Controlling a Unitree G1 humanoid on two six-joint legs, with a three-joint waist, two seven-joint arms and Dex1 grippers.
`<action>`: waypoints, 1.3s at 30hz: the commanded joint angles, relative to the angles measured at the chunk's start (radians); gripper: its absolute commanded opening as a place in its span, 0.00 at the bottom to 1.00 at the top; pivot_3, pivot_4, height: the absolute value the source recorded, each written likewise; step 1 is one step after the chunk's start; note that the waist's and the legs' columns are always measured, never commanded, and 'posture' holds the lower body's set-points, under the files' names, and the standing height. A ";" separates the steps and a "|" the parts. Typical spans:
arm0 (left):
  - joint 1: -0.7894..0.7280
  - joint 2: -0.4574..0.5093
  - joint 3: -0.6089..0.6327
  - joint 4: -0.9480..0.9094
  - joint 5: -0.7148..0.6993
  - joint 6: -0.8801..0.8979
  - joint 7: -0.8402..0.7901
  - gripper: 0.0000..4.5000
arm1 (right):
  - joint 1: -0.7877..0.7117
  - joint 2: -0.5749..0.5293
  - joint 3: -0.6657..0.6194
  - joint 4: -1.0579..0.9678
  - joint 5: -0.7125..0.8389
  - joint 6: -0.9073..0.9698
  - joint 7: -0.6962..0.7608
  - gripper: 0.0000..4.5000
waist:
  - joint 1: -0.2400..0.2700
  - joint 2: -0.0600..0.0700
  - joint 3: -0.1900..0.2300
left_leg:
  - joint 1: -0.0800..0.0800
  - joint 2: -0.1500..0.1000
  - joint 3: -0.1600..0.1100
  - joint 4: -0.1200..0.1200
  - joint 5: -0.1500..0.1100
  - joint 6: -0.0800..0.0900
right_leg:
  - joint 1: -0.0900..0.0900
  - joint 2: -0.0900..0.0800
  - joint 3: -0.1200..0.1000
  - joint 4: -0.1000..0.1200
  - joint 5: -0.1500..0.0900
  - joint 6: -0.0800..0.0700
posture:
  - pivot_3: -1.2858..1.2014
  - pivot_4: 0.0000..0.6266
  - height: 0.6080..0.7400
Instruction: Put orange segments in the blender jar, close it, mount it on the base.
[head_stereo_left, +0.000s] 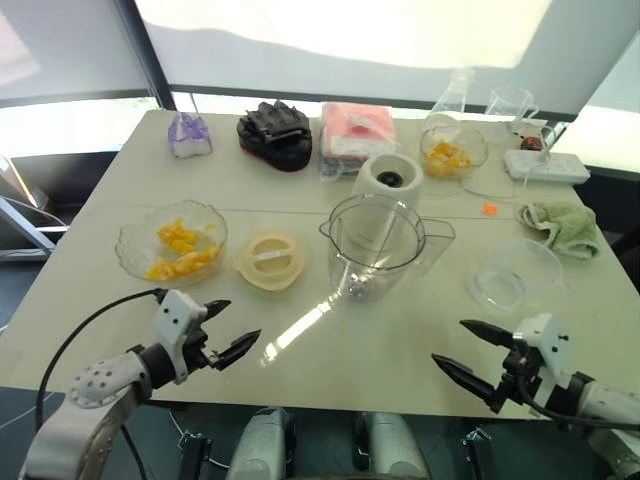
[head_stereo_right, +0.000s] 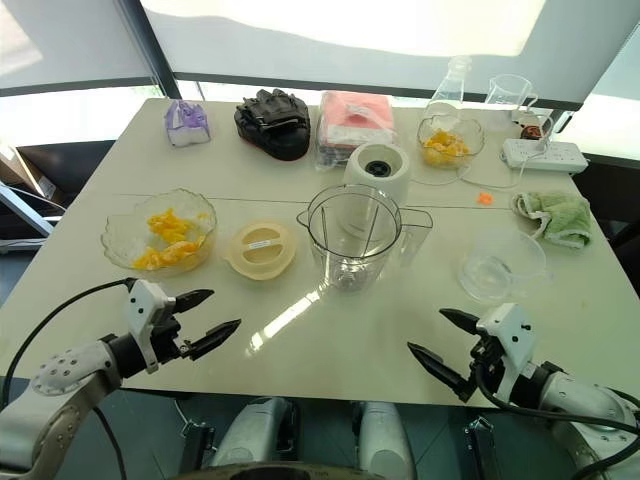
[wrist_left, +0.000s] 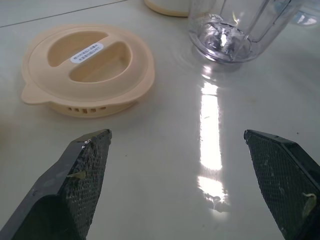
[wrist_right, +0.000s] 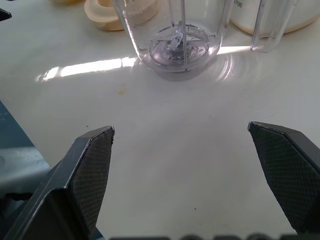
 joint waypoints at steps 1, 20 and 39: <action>0.021 -0.006 0.014 -0.042 -0.002 -0.005 0.014 0.98 | -0.008 0.003 -0.003 -0.026 0.007 -0.004 -0.004 1.00 | 0.001 0.000 0.000 | 0.000 0.000 0.000 0.000 0.000 0.000 | 0.000 0.000 0.000 0.000 0.000 0.000 | 0.52 0.24 1.00; 0.015 -0.013 0.025 -0.045 -0.017 0.000 0.032 0.98 | -0.041 0.008 0.031 -0.018 0.003 -0.001 -0.023 1.00 | 0.001 0.000 0.000 | 0.000 0.000 0.000 0.000 0.000 0.000 | 0.000 0.000 0.000 0.000 -0.002 0.004 | 0.52 0.24 1.00; -0.292 0.117 0.112 0.087 -0.056 0.073 -0.002 0.98 | -0.200 -0.177 -0.199 -0.239 0.425 0.284 -0.118 1.00 | 0.002 0.001 0.001 | 0.001 0.000 -0.001 0.001 0.000 0.000 | 0.001 0.001 -0.001 0.001 -0.002 0.003 | 0.52 0.24 1.00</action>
